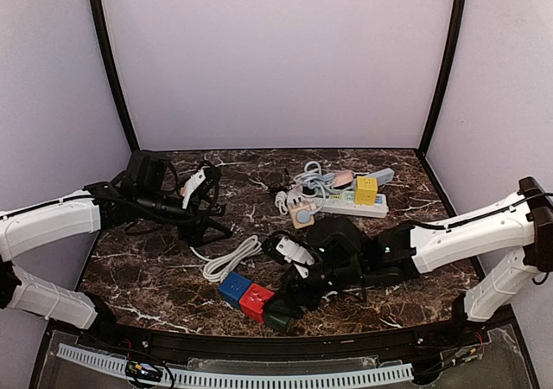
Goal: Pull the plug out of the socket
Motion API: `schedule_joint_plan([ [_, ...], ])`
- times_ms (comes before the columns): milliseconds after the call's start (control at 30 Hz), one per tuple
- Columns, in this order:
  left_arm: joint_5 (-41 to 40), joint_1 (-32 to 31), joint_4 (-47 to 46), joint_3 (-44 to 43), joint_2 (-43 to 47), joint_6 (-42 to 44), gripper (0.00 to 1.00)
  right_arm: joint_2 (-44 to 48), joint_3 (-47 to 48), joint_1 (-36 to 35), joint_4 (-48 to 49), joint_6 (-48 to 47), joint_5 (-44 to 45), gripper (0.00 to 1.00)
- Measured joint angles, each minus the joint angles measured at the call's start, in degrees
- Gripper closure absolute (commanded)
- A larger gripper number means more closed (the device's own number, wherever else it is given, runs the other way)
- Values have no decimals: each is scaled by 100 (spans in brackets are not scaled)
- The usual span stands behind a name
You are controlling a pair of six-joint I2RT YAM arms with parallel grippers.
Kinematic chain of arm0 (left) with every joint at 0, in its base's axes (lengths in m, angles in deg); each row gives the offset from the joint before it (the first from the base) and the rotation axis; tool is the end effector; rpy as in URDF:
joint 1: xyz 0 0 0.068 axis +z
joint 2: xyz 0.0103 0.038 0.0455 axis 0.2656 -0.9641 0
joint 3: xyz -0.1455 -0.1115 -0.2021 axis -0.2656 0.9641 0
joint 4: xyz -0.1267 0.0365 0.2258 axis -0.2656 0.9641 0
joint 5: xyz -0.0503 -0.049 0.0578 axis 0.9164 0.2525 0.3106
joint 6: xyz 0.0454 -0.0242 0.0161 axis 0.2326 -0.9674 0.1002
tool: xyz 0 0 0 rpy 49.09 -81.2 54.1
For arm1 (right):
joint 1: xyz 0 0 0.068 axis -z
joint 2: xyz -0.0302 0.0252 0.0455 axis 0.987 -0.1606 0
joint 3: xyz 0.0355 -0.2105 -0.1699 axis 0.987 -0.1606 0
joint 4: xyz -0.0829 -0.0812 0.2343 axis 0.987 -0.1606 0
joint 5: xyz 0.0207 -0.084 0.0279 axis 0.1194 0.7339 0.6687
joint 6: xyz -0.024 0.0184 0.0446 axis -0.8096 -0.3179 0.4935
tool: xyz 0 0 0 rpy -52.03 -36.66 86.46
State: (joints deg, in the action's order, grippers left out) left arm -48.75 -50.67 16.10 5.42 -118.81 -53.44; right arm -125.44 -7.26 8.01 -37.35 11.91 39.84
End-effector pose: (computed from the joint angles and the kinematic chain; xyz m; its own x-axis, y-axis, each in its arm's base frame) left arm 0.2020 -0.1680 0.2707 -0.2501 0.3798 -0.8906 0.9402 0.3151 -0.1296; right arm 0.0900 0.3074 0.2192 -0.4888 -0.4992 -0.7154 -0.8679 0.3615 0.3408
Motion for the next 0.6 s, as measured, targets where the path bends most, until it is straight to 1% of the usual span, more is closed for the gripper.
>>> schedule_joint_plan([
  [100, 98, 149, -85, 0, 0, -153, 14, -111, 9, -227, -98, 9, 319, 6],
  [233, 184, 205, -166, 0, 0, -291, 13, -455, 39, -505, -352, -70, 804, 4],
  [500, 249, 205, -199, 0, 0, -361, 12, -935, 186, -802, -675, -85, 1497, 5],
  [600, 278, 205, -199, 0, 0, -363, 12, -1119, 286, -809, -699, -61, 1740, 11],
])
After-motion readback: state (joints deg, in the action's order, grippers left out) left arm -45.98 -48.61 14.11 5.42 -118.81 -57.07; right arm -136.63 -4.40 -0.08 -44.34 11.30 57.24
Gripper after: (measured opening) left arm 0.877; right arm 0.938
